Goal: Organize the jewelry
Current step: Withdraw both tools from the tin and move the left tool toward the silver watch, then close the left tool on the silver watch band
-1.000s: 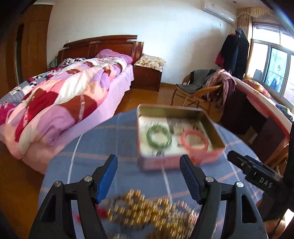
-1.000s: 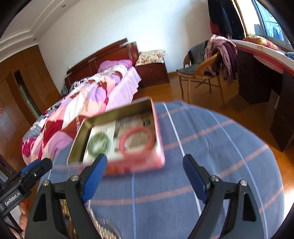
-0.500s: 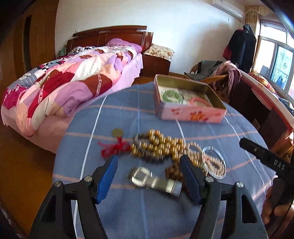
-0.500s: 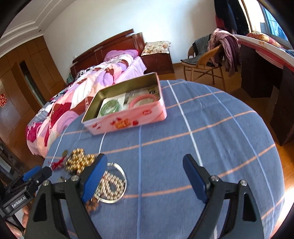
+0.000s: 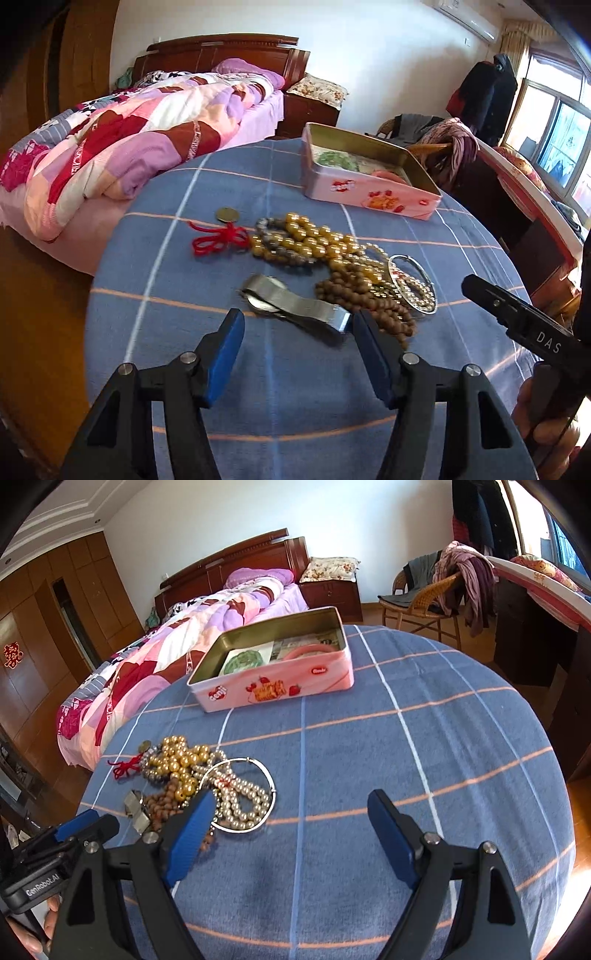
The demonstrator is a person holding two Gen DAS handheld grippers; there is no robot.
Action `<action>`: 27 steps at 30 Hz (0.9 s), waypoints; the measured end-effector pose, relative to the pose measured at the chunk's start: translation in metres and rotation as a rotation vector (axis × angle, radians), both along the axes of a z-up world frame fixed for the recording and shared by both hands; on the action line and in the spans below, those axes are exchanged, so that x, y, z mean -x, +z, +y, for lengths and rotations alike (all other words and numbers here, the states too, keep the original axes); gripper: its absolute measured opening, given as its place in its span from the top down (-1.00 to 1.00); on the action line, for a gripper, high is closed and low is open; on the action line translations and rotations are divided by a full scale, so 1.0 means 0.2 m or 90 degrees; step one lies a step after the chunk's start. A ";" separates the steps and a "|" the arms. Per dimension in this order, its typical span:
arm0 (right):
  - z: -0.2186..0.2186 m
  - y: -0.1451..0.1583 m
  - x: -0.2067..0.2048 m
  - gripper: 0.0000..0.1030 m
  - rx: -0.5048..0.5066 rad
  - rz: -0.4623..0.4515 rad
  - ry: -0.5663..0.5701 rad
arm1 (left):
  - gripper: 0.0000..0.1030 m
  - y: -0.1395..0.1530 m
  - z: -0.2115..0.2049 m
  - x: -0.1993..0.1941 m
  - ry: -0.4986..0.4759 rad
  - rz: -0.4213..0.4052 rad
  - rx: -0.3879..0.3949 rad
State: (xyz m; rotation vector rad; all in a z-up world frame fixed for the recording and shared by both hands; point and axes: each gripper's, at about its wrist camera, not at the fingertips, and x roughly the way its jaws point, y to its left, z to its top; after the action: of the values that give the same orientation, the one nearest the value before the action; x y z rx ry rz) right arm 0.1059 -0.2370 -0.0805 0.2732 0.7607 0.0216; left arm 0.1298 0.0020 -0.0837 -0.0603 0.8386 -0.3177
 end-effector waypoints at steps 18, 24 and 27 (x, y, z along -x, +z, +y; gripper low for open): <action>-0.02 -0.02 -0.01 -0.69 -0.025 0.005 -0.001 | -0.10 -0.03 0.19 0.00 0.111 0.019 -0.114; 0.00 -0.02 -0.01 -0.69 -0.022 0.004 0.008 | -0.11 0.00 0.16 -0.09 0.104 0.021 -0.046; 0.00 -0.02 -0.01 -0.69 -0.024 0.006 0.004 | -0.11 -0.03 0.10 -0.19 0.116 0.032 -0.043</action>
State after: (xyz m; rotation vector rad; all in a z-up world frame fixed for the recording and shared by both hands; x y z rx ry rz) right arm 0.1070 -0.2377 -0.0848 0.3067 0.7713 0.0404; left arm 0.1673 0.0211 -0.0903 -0.0809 0.8861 -0.1174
